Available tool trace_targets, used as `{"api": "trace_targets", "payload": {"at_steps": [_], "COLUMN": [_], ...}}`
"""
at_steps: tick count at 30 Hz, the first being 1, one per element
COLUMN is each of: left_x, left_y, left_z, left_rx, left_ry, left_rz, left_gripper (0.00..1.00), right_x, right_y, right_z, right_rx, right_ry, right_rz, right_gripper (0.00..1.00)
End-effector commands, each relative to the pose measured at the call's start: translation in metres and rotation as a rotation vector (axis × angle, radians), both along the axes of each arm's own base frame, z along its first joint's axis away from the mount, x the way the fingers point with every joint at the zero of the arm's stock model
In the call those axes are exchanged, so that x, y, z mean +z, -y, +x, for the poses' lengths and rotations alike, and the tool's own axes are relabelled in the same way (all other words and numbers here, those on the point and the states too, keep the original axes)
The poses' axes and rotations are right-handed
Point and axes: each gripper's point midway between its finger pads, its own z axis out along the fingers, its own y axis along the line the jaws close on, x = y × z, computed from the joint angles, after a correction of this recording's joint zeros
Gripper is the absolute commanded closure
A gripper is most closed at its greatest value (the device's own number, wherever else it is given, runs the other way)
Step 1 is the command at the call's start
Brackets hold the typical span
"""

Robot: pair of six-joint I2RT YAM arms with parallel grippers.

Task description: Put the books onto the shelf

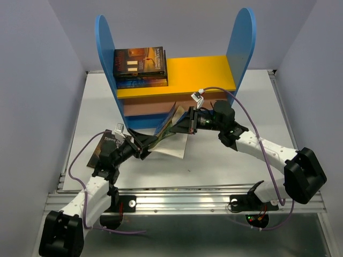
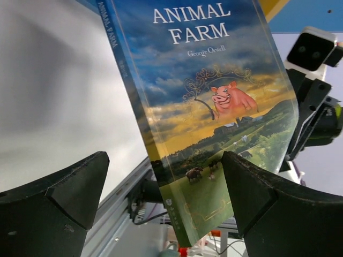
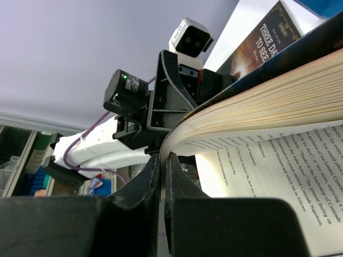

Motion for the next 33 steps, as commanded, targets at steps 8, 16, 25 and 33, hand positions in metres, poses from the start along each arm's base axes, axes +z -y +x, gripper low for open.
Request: {"api": "trace_targets", "payload": {"at_steps": [8, 16, 25, 33], "left_x": [0.058, 0.061, 0.075, 0.086], "left_y": [0.020, 0.026, 0.030, 0.031], "left_z": [0.008, 0.009, -0.008, -0.016], "left_rx": [-0.020, -0.044, -0.114, -0.155], "left_ry": [0.114, 0.112, 0.258, 0.384], "left_rz": [-0.139, -0.135, -0.075, 0.142], "left_gripper": [0.25, 0.93, 1.00, 1.00], "right_x": [0.043, 0.026, -0.019, -0.045], "right_y": [0.003, 0.009, 0.035, 0.092], "right_z": [-0.017, -0.020, -0.015, 0.000], "right_rx": [0.069, 0.043, -0.099, -0.349], "right_ry": [0.126, 0.105, 0.133, 0.210], "right_rz": [0.169, 0.111, -0.124, -0.411], "right_gripper": [0.99, 0.99, 0.70, 0.00]}}
